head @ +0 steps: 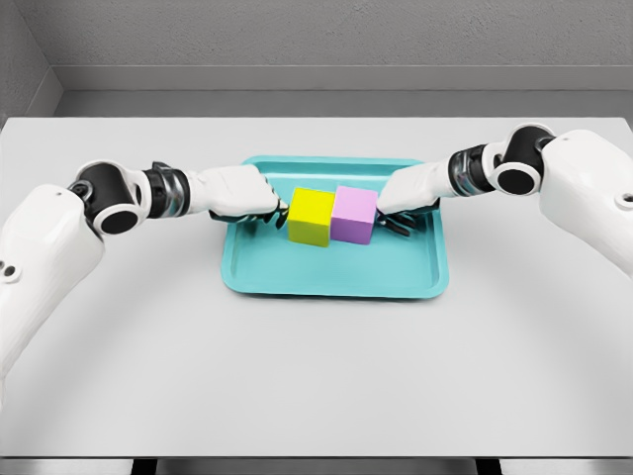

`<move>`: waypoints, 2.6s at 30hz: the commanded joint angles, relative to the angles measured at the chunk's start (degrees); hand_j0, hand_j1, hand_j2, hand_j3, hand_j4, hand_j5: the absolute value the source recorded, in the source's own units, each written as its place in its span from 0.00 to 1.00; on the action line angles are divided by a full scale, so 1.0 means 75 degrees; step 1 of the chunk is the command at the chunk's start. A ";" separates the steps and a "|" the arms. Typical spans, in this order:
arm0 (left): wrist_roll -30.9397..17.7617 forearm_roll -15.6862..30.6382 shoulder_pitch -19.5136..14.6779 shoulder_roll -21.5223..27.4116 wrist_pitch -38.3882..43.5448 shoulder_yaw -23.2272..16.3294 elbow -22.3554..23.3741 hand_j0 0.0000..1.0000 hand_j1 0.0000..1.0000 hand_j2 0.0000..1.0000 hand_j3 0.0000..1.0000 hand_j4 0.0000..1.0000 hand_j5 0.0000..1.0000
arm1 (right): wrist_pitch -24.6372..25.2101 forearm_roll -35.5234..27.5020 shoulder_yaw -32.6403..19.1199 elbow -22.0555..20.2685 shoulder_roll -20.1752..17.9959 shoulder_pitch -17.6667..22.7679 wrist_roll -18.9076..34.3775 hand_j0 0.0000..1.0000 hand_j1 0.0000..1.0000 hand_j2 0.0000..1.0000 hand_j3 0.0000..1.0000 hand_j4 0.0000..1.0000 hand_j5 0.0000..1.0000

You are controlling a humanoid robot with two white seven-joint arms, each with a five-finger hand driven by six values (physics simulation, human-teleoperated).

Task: Push two cubes

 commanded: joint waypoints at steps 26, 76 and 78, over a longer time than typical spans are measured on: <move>0.0030 0.1197 0.0375 0.1533 0.0029 0.0003 -0.2342 0.45 0.45 0.45 0.45 0.45 0.45 | 0.0015 -0.0850 -0.0152 -0.0740 -0.2672 -0.0844 0.0000 0.64 0.64 0.64 0.64 0.64 0.64; 0.0030 0.0904 0.0375 0.0255 0.0029 -0.1321 -0.1638 0.46 0.46 0.46 0.46 0.46 0.46 | 0.0015 -0.0838 -0.1418 -0.0153 -0.1735 0.0586 0.0000 1.00 1.00 1.00 1.00 1.00 1.00; 0.0030 0.0939 0.0340 0.0267 0.0029 -0.1310 -0.1674 0.46 0.46 0.46 0.46 0.46 0.46 | 0.0015 -0.0838 -0.1429 -0.0142 -0.1782 0.0574 0.0000 1.00 1.00 1.00 1.00 1.00 1.00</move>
